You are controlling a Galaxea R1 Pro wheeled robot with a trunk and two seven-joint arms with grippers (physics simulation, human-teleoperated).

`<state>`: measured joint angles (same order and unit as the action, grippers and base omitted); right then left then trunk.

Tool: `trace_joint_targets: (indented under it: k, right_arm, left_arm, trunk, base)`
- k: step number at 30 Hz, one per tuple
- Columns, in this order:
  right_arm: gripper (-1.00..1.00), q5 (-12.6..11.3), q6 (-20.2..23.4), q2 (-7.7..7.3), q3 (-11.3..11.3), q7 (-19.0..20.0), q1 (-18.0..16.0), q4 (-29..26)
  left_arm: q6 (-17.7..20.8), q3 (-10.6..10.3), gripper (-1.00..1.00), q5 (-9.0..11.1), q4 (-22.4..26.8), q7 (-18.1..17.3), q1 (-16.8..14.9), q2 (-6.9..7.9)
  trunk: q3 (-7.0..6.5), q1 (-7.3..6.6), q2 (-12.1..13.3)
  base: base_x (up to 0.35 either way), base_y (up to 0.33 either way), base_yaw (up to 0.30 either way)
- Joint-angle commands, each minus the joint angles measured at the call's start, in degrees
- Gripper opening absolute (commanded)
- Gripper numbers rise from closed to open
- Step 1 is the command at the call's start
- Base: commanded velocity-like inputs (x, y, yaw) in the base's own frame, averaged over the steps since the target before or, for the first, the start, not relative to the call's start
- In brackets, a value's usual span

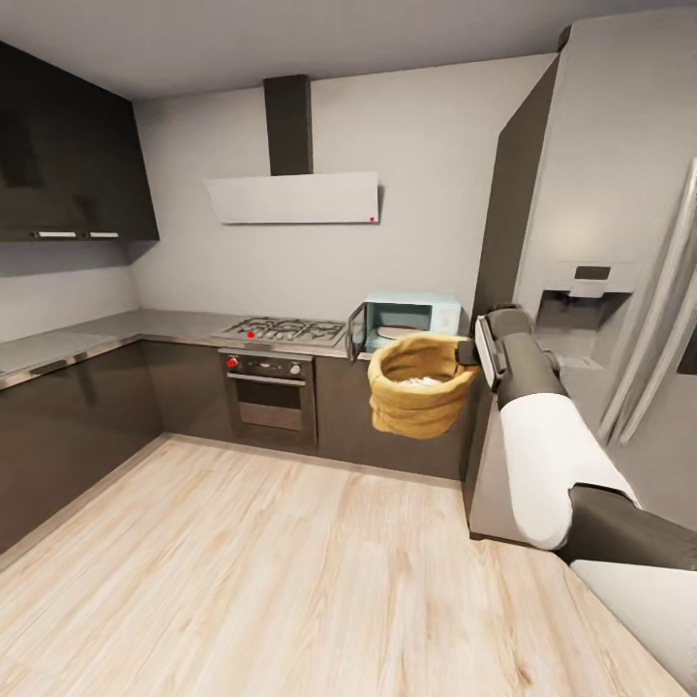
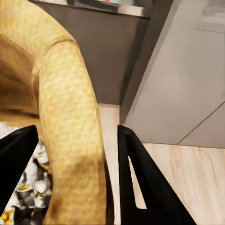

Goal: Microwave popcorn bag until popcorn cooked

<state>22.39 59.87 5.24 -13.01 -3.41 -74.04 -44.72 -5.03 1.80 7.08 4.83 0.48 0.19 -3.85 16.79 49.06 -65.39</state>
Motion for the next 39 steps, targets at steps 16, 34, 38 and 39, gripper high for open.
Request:
trace_joint_targets:
  k: [16,34,38,39]
  right_arm:
    - [-1.00,-0.15,0.13,1.00,-0.26,-0.30,-0.05,-0.10]
    - [-1.00,0.39,0.13,3.62,0.00,-1.76,-0.05,0.59]
    - [-1.00,0.39,0.13,4.62,-0.03,-2.46,-0.05,0.60]
    - [-1.00,0.40,0.13,4.64,-0.06,-2.51,-0.05,0.60]
  left_arm:
    - [-0.07,0.14,1.00,0.39,0.11,0.05,0.00,-0.02]
    - [0.72,0.19,1.00,0.43,0.01,0.03,0.01,0.16]
    - [0.73,0.20,1.00,0.40,0.01,-0.02,-0.01,0.16]
    - [0.73,0.20,1.00,0.41,0.01,0.02,-0.01,0.16]
  trunk:
    - [0.06,0.00,-0.04]
    - [0.06,0.00,-0.04]
    - [0.06,0.00,-0.04]
    - [0.06,0.00,-0.04]
  base:
    - [0.000,0.000,0.000]
    - [0.248,0.000,0.000]
    - [0.324,0.000,0.000]
    - [0.324,0.000,0.000]
